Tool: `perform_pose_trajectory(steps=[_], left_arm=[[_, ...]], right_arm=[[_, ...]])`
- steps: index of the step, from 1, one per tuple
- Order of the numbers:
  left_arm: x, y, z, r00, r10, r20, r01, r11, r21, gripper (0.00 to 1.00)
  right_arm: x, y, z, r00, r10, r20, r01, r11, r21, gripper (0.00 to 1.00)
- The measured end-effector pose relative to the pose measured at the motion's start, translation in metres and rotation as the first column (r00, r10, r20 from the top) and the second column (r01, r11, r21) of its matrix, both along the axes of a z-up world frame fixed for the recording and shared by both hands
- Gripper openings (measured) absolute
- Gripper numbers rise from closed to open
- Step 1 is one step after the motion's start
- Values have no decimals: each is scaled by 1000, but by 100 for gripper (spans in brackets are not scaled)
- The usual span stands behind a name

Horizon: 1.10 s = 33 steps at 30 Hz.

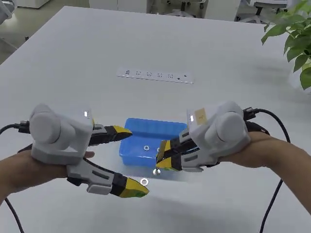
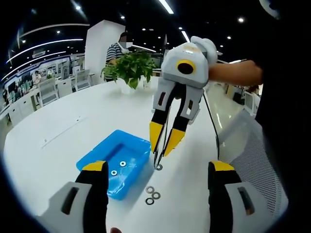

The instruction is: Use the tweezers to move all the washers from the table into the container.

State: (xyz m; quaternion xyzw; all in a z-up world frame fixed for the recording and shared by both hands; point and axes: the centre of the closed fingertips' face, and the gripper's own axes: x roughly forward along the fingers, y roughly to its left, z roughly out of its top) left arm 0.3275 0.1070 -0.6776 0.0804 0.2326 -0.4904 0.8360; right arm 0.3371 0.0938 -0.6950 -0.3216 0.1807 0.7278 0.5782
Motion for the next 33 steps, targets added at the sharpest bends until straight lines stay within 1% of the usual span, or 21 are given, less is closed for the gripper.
perform_pose_trajectory(steps=[3, 11, 19, 25, 33], left_arm=[[-1, 2, 0, 1000, 12, -5, -12, 1000, -6, 92], [-4, 9, 2, 999, 50, -3, -50, 999, -15, 99], [-6, 14, 4, 997, 71, -9, -71, 997, -24, 99], [-8, 16, 4, 997, 73, -12, -74, 997, -25, 99], [-9, 17, 7, 996, 85, -8, -86, 996, -38, 99]], right_arm=[[3, 0, 4, 1000, -3, 1, 3, 1000, 1, 9], [13, 1, 17, 1000, -9, 10, 9, 1000, 9, 9], [26, 2, 23, 999, -21, 23, 21, 1000, 15, 9], [37, 3, 24, 999, -35, 26, 34, 999, 21, 9], [52, 5, 16, 998, -52, 35, 52, 999, 14, 9]])
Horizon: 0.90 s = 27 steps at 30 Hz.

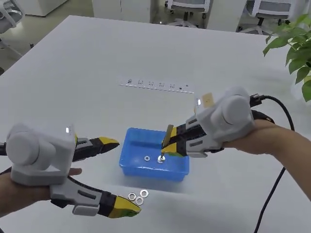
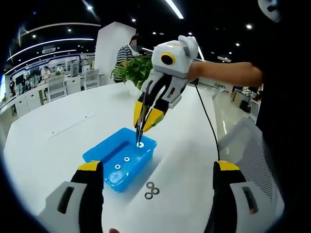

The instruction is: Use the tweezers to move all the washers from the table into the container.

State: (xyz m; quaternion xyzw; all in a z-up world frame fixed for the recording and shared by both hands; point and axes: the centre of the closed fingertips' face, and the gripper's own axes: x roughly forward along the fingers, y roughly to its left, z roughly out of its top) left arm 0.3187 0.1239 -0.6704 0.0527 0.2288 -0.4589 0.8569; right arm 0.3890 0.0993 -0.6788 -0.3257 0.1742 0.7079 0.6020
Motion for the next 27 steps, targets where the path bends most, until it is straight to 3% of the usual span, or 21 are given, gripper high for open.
perform_pose_trajectory(steps=[11, 27], left_arm=[[0, 6, 2, 1000, 18, 6, -18, 1000, -5, 99], [4, 10, 0, 999, 33, 9, -32, 999, -6, 98]], right_arm=[[12, 7, -15, 1000, -8, 12, 8, 1000, -14, 9], [17, 14, -53, 1000, -28, -4, 28, 999, -28, 9]])
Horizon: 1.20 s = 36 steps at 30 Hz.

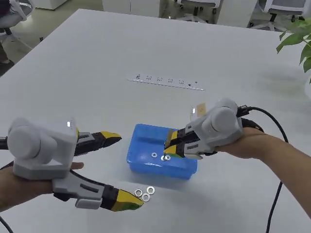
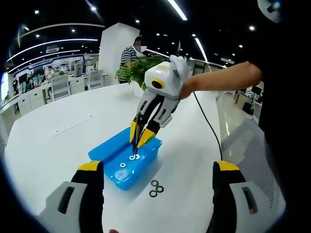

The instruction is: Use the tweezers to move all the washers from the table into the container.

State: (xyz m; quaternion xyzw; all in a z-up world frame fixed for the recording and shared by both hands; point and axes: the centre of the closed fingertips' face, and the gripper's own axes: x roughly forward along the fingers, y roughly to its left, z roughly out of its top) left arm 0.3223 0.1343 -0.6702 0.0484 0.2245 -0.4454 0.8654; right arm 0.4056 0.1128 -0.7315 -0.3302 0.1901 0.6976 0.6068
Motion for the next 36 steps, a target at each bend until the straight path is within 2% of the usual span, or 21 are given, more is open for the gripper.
perform_pose_trajectory(steps=[14, 19, 26, 29, 36], left_arm=[[14, 2, -5, 1000, -1, 2, 1, 1000, 9, 94], [24, 5, -7, 1000, 2, 3, -2, 1000, 12, 84], [39, 6, -6, 1000, -3, 24, 3, 1000, 24, 71], [46, 4, -5, 999, -17, 45, 15, 999, 33, 64], [57, -2, -7, 996, -63, 58, 60, 996, 59, 48]], right_arm=[[9, -3, -23, 1000, 1, -5, -1, 999, -37, 9], [8, -2, -26, 1000, 6, -12, -6, 999, -42, 9], [7, 1, -29, 1000, 11, -17, -12, 999, -41, 9], [7, 2, -29, 1000, 19, -12, -20, 999, -47, 9], [7, 3, -30, 1000, 25, -11, -25, 999, -47, 9]])
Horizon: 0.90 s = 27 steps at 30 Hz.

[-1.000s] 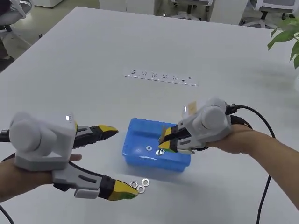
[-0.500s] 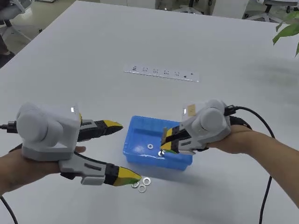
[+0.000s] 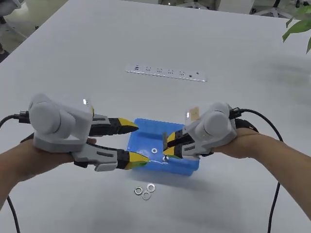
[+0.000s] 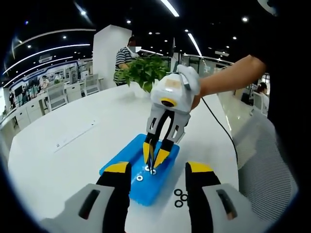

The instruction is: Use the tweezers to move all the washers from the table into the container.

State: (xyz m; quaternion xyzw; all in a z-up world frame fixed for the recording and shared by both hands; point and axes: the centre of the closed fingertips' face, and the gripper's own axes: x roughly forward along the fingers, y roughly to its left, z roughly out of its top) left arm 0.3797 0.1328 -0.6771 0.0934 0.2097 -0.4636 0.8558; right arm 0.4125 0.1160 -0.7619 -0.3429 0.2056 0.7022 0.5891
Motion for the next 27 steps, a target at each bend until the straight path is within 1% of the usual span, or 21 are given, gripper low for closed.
perform_pose_trajectory(steps=[6, 8, 13, 16, 21, 25, 27], left_arm=[[10, -6, -2, 999, -33, 15, 33, 999, 17, 34], [14, -9, -1, 999, -46, 27, 45, 999, 24, 29], [23, -17, 0, 997, -69, 46, 68, 997, 35, 23], [27, -21, 0, 995, -85, 55, 83, 996, 38, 19], [29, -27, -3, 992, -113, 52, 110, 992, 55, 14], [31, -28, -7, 990, -130, 48, 127, 990, 61, 12], [32, -29, -10, 989, -141, 47, 138, 988, 72, 11]], right_arm=[[0, 0, -1, 1000, 2, 1, -2, 1000, 0, 9], [0, 0, -1, 1000, 3, 2, -3, 1000, -1, 9], [0, 0, -1, 1000, 5, 3, -5, 1000, -3, 9], [0, 0, -1, 1000, 7, 4, -7, 1000, -3, 10], [-1, 0, -1, 1000, 12, 6, -12, 1000, -4, 10], [-1, 0, 0, 1000, 17, 9, -17, 1000, -4, 10], [-1, 0, -1, 1000, 18, 10, -18, 1000, -3, 10]])
